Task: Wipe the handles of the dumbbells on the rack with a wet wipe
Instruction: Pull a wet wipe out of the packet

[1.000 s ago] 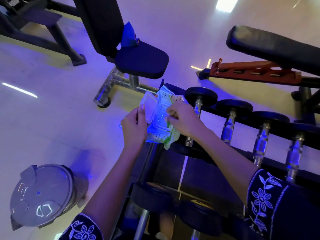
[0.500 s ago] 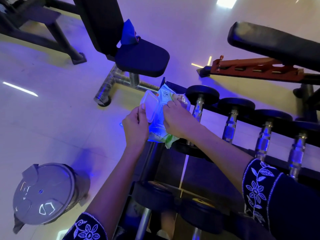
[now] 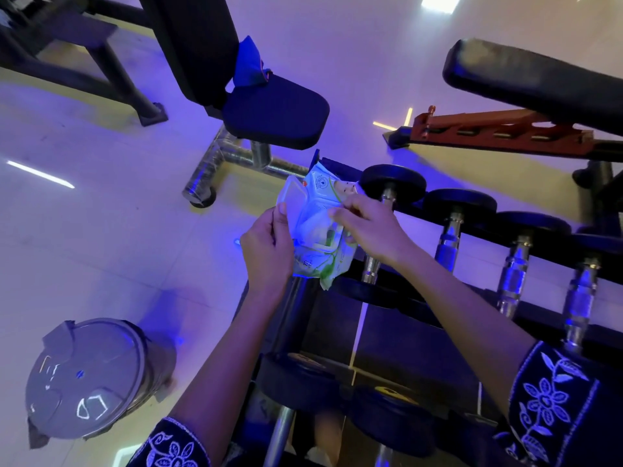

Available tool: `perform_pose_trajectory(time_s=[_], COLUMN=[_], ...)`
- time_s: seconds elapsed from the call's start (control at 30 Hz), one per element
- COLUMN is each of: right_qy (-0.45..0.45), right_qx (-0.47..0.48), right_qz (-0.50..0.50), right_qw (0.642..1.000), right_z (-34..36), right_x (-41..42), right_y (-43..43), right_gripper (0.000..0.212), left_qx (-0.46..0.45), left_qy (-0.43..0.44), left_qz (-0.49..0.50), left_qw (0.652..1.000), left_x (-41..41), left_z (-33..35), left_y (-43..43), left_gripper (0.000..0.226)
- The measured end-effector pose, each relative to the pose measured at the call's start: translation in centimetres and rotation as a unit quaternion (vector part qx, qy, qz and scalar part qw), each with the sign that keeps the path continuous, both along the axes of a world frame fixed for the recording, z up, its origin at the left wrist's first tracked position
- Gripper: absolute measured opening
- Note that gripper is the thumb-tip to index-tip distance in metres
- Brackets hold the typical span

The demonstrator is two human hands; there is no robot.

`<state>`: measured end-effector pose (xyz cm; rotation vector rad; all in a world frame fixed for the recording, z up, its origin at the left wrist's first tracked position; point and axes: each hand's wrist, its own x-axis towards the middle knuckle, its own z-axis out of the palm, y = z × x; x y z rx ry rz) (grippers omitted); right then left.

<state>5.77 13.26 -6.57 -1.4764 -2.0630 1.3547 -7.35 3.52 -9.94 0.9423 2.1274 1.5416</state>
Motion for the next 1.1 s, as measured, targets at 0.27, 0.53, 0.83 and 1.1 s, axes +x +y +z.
perform_pose_trajectory(time_s=[0.27, 0.53, 0.83, 1.1], right_qy=[0.001, 0.219, 0.175, 0.154], right_qx=[0.153, -0.015, 0.002, 0.009], right_qz=[0.048, -0.207, -0.266, -0.308], right_qw=[0.987, 0.953, 0.948, 0.939], right_z=[-0.7, 1.7, 0.9, -0.1], right_x=[-0.6, 3.3, 6.9, 7.9], right_y=[-2.5, -1.4, -2.2, -2.9], right_gripper=[0.015, 0.009, 0.007, 0.017], left_qx=[0.009, 0.011, -0.141, -0.200], left_qy=[-0.008, 0.094, 0.329, 0.273], left_qz=[-0.023, -0.197, -0.238, -0.240], left_qw=[1.000, 0.976, 0.903, 0.910], left_x=[0.4, 1.7, 2.0, 2.1], left_z=[0.0, -0.9, -2.4, -2.1], left_y=[-0.3, -0.8, -0.9, -0.7], left_gripper=[0.043, 0.044, 0.044, 0.036])
